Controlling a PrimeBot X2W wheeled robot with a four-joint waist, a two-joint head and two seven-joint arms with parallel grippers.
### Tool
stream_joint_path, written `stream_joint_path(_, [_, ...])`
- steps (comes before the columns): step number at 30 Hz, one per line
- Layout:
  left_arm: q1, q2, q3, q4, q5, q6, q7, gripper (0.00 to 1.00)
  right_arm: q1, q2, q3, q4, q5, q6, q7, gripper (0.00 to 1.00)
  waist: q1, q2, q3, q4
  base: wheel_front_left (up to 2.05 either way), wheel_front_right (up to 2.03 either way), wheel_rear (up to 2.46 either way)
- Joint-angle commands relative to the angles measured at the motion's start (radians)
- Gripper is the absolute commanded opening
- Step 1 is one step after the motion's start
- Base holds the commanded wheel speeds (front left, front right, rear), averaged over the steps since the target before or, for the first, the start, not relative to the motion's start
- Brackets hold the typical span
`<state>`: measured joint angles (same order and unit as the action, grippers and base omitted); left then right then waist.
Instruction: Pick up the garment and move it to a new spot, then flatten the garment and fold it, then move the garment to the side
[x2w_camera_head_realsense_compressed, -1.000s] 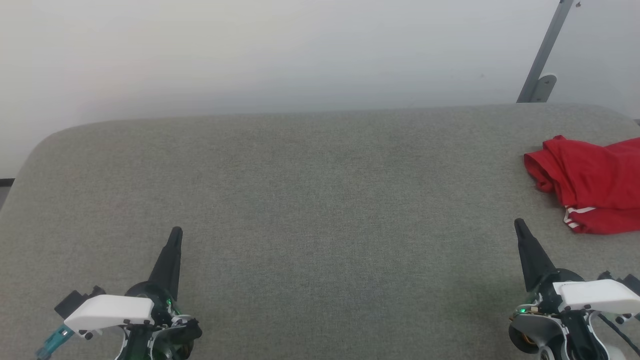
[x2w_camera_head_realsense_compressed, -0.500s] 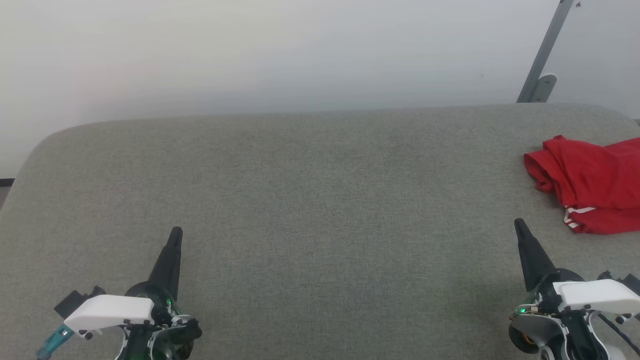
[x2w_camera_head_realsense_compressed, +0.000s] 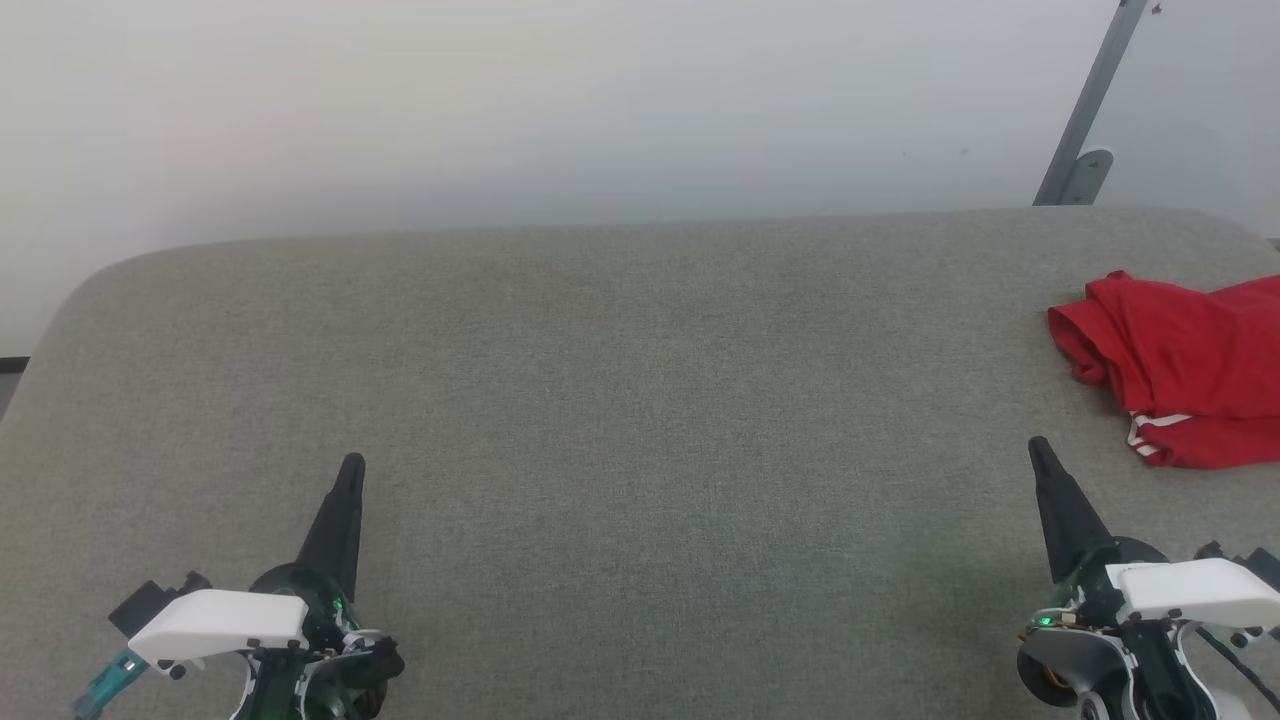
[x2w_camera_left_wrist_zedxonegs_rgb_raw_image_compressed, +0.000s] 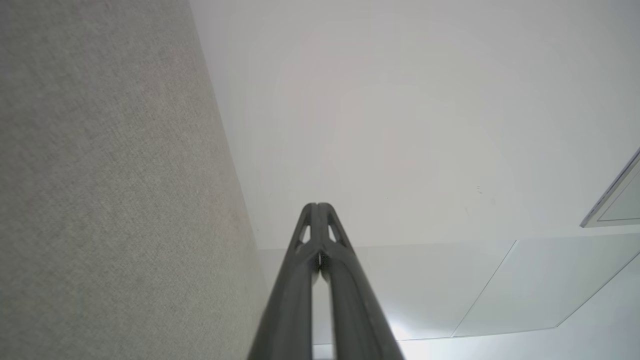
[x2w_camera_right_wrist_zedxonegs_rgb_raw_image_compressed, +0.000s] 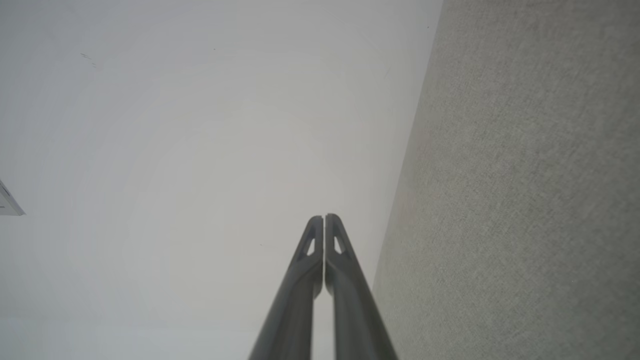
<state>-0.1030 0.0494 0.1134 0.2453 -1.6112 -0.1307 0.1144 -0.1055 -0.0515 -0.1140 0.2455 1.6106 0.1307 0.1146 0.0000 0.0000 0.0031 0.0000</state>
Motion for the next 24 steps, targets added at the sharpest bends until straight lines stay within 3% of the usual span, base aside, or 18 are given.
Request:
stream_joint_path(1, [-0.011, -0.001, 0.000, -0.001, -0.003, 0.000, 0.003, 0.00, -0.005, 0.003, 0.001, -0.003, 0.004, 0.000, 0.003, 0.00, 0.0000, 0.0000, 0.000, 0.000, 0.00, 0.00, 0.00])
stream_joint_path(24, [-0.011, -0.001, 0.000, -0.001, -0.003, 0.000, 0.003, 0.00, -0.005, 0.003, 0.001, -0.003, 0.004, 0.000, 0.003, 0.00, 0.0000, 0.0000, 0.000, 0.000, 0.00, 0.00, 0.00])
